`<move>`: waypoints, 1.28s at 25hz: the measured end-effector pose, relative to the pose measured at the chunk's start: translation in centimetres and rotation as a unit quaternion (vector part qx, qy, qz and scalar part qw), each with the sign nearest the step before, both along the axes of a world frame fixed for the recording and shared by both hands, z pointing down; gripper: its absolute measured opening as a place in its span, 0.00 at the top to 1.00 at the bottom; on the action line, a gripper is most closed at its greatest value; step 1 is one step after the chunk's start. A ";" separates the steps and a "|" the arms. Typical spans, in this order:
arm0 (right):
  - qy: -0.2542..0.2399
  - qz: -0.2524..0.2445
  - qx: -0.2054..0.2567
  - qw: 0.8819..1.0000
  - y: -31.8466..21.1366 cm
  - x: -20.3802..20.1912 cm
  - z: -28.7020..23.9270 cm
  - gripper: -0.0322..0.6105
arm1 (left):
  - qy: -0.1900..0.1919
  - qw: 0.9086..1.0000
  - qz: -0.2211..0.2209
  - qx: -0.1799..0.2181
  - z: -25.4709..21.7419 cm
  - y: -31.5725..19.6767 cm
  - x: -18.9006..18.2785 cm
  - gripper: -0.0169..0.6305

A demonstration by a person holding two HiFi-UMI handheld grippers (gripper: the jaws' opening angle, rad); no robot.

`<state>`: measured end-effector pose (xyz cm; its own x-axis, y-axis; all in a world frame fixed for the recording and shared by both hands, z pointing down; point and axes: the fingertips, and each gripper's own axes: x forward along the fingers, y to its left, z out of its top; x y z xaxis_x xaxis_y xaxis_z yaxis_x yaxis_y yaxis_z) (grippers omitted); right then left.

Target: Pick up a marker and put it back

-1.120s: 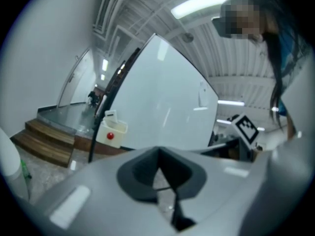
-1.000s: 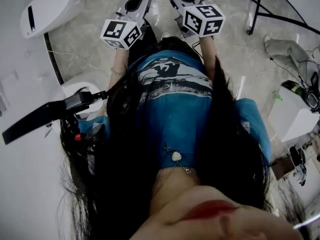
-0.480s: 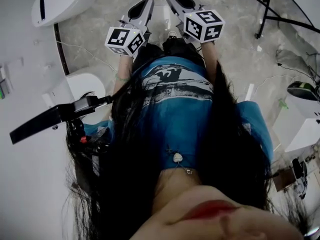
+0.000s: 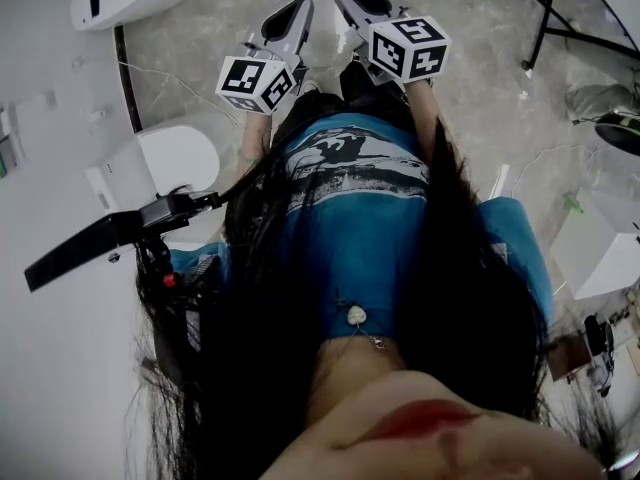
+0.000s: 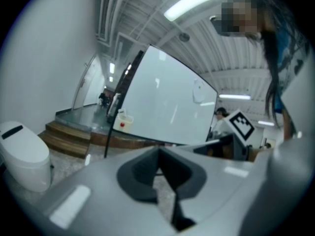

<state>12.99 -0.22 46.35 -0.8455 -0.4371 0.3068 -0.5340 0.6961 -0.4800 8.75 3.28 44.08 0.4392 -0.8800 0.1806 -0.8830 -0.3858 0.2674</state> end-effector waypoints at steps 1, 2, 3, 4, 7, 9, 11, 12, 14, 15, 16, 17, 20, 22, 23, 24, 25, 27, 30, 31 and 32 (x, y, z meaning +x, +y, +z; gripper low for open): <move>0.000 0.003 0.001 1.000 0.7 -0.5 -0.1 0.89 | 0.001 1.000 0.002 0.000 0.0 0.7 -0.6 0.97; 0.000 0.007 0.002 1.000 1.5 -1.2 -0.2 0.89 | 0.002 1.000 0.005 0.000 0.0 1.5 -1.2 0.97; 0.000 0.014 0.004 1.000 2.6 -1.8 -0.4 0.89 | 0.004 1.000 0.009 0.002 -0.1 2.5 -2.0 0.97; 0.000 0.021 0.006 1.000 3.8 -2.4 -0.7 0.89 | 0.006 1.000 0.013 0.005 -0.3 3.6 -2.7 0.97; -0.009 0.042 0.014 0.999 7.9 -3.5 -1.9 0.89 | 0.014 0.999 0.024 0.021 -1.5 7.1 -4.1 0.97; -0.014 0.052 0.017 0.998 10.4 -3.7 -2.4 0.89 | 0.020 0.999 0.029 0.025 -1.9 9.1 -4.6 0.97; -0.010 0.060 0.019 0.998 12.7 -3.4 -2.7 0.89 | 0.025 0.999 0.035 0.026 -2.1 10.8 -4.5 0.97; -0.007 0.062 0.020 0.998 13.8 -3.2 -2.9 0.89 | 0.028 0.999 0.039 0.026 -2.2 11.7 -4.4 0.97; -0.002 0.068 0.023 0.997 15.6 -3.4 -2.9 0.89 | 0.036 0.998 0.047 0.028 -2.3 13.1 -4.6 0.97; -0.002 0.071 0.025 0.997 16.5 -3.5 -3.0 0.89 | 0.040 0.997 0.050 0.030 -2.4 13.8 -4.6 0.97; -0.002 0.074 0.027 0.997 17.4 -3.3 -3.0 0.89 | 0.042 0.997 0.053 0.033 -2.5 14.6 -4.5 0.97; -0.001 0.076 0.030 0.997 18.2 -3.1 -3.1 0.89 | 0.041 0.997 0.057 0.036 -2.7 15.4 -4.2 0.97; 0.002 0.081 0.030 0.996 18.7 -2.4 -2.7 0.89 | 0.038 0.996 0.067 0.036 -2.3 15.8 -3.4 0.97; 0.003 0.086 0.032 0.996 19.2 -2.5 -2.4 0.89 | 0.037 0.996 0.075 0.037 -2.1 16.3 -3.5 0.97; 0.003 0.088 0.035 0.995 19.8 -2.6 -2.5 0.89 | 0.036 0.996 0.078 0.039 -2.1 17.0 -3.6 0.97; 0.002 0.089 0.038 0.995 20.6 -2.8 -2.6 0.89 | 0.035 0.995 0.080 0.042 -2.3 17.7 -3.8 0.97; 0.000 0.089 0.039 0.995 21.2 -3.0 -2.7 0.89 | 0.034 0.995 0.079 0.046 -2.5 18.4 -4.1 0.97; -0.007 0.086 0.041 0.995 22.0 -3.4 -3.0 0.89 | 0.035 0.995 0.074 0.052 -2.7 19.1 -4.6 0.97; -0.009 0.083 0.044 0.996 22.3 -3.6 -3.1 0.89 | 0.038 0.995 0.068 0.056 -2.8 19.2 -4.9 0.97; -0.008 0.082 0.045 0.996 22.4 -3.6 -3.0 0.89 | 0.038 0.995 0.067 0.057 -2.7 19.3 -4.9 0.97; -0.007 0.082 0.046 0.996 22.5 -3.6 -3.0 0.89 | 0.038 0.995 0.067 0.057 -2.7 19.4 -4.9 0.97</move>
<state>9.41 22.29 43.35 -0.7642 -0.5952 0.2484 -0.6380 0.6409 -0.4268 3.86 22.63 41.39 0.5632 -0.8251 0.0446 -0.8000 -0.5310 0.2793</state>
